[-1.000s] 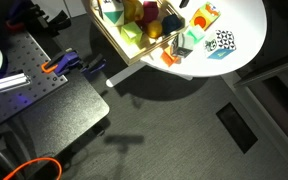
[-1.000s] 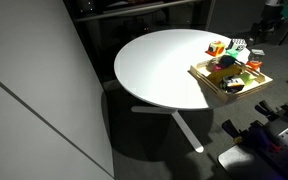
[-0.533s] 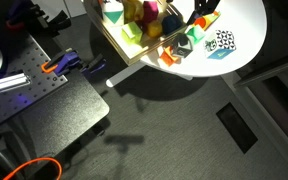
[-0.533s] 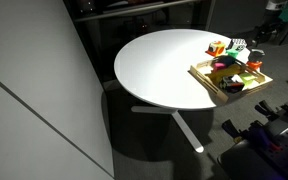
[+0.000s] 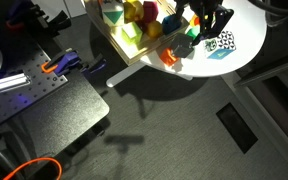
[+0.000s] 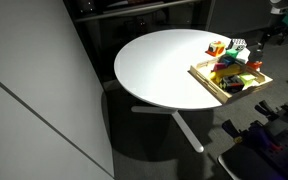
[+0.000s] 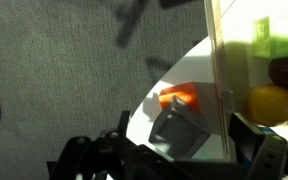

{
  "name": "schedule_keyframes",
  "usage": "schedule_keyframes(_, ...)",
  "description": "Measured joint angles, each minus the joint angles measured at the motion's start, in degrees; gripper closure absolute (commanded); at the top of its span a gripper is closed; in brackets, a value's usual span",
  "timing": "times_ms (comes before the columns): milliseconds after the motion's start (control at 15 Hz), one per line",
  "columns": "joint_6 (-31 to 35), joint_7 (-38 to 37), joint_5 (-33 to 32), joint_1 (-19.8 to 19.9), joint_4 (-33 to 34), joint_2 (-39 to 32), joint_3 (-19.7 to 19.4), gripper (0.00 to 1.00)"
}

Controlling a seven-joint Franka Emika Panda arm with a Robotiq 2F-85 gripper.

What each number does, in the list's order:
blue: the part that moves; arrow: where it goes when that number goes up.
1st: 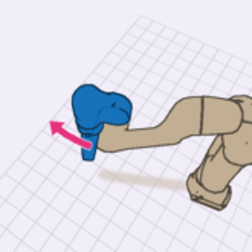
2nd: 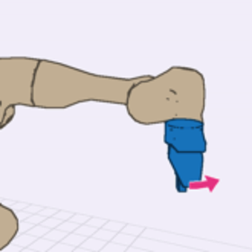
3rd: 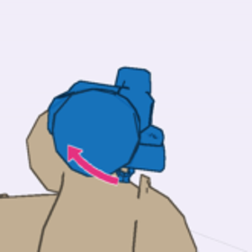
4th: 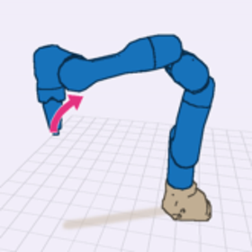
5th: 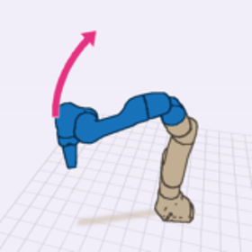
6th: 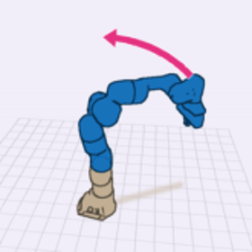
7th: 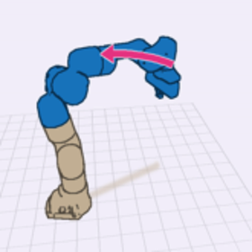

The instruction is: Pick up the gray block and put it in the tray

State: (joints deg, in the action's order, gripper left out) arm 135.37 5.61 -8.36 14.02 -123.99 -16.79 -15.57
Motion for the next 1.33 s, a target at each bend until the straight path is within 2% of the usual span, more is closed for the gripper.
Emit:
schedule_keyframes(600, 3.37, -1.83, 2.34, 1.74, 2.92, -4.4, 0.06, 0.0)
schedule_keyframes(1333, 8.66, -16.97, 3.03, 0.07, 3.39, -6.0, -0.11, 0.0)
